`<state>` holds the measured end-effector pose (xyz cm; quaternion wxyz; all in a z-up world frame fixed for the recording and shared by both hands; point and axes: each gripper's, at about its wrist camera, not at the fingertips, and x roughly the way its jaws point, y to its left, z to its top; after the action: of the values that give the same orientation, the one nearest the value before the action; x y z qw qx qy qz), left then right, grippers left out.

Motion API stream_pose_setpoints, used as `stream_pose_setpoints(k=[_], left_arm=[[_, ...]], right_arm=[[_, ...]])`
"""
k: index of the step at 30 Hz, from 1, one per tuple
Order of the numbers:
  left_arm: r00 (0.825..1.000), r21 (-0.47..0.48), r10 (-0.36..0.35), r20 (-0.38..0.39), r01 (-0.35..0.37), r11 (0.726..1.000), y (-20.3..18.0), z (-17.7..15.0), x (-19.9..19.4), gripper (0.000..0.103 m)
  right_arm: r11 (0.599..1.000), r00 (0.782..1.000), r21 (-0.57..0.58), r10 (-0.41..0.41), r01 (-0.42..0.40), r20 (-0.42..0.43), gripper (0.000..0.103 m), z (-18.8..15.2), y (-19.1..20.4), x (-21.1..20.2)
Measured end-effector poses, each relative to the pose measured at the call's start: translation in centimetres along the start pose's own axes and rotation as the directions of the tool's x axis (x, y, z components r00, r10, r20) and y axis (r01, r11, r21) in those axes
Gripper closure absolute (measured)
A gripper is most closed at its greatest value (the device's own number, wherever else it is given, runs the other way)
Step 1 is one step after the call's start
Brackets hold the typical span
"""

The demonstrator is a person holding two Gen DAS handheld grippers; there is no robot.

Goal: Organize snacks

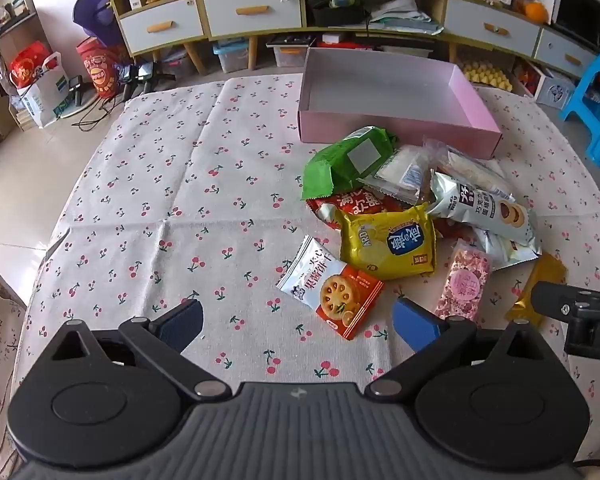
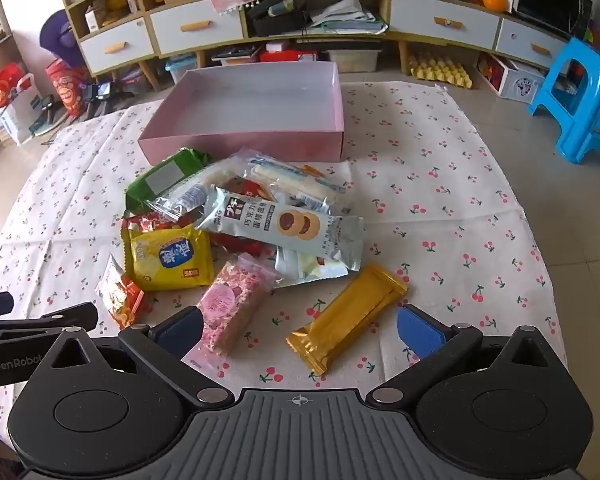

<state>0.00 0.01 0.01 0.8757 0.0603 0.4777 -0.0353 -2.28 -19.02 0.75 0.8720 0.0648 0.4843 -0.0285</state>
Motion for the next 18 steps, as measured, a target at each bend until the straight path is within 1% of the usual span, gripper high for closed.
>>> stream_pose_setpoints(k=[5,8,9,10,14,18], left_arm=[[1.0,0.004,0.003,0.0,-0.003,1.0,0.05,0.01,0.02,0.002],[1.0,0.002,0.003,-0.002,-0.003,1.0,-0.23,-0.14,0.16,0.002],[1.0,0.0,0.001,-0.002,-0.001,1.0,-0.22,-0.21,0.07,0.002],[1.0,-0.001,0.001,-0.003,-0.001,1.0,-0.23,-0.17,0.09,0.002],[1.0,0.004,0.006,0.001,-0.006,1.0,-0.24,-0.28,0.19,0.002],[1.0,0.007,0.006,0.0,-0.006,1.0,-0.24,-0.21,0.15,0.002]], right_arm=[[1.0,1.0,-0.027,-0.008,0.008,0.008,0.0,-0.03,0.15,-0.01],[0.999,1.0,-0.041,-0.028,0.028,0.012,0.0,-0.05,0.13,0.0],[0.999,1.0,-0.04,-0.03,0.031,0.007,0.0,-0.06,0.06,0.05],[0.999,0.998,-0.002,-0.054,0.054,-0.014,0.0,-0.05,-0.33,0.53],[0.999,0.999,0.014,-0.034,0.035,-0.038,0.0,-0.15,-0.23,0.69],[0.999,0.999,0.005,-0.032,0.032,-0.038,0.0,-0.15,-0.04,0.46]])
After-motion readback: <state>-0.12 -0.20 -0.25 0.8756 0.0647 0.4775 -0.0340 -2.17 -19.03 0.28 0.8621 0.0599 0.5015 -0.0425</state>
